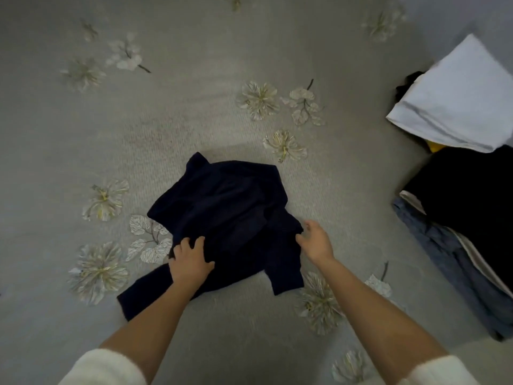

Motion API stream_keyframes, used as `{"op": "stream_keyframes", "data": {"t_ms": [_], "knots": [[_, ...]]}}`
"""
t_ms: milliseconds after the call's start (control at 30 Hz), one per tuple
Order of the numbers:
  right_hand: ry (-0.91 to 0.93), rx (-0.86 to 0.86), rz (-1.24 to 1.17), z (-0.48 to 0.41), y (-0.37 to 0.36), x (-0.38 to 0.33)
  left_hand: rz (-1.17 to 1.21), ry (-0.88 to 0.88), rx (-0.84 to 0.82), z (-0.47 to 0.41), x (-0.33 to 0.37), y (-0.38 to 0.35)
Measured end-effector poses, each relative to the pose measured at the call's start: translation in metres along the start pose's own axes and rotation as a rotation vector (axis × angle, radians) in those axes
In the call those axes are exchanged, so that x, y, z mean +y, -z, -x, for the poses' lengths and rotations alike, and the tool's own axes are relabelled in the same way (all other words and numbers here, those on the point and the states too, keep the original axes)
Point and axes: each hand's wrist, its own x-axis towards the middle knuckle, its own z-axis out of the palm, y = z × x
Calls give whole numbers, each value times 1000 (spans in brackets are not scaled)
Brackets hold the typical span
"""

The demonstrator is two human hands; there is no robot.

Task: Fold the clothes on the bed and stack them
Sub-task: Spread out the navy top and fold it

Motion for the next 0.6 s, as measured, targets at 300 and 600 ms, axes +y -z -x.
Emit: {"op": "stream_keyframes", "data": {"t_ms": [300,600], "knots": [[325,-30,727,-45,-53,-31,-187,-120,-11,-27,-19,-34],[499,-99,729,-57,-52,-53,-190,-300,152,-31,-13,-18]]}}
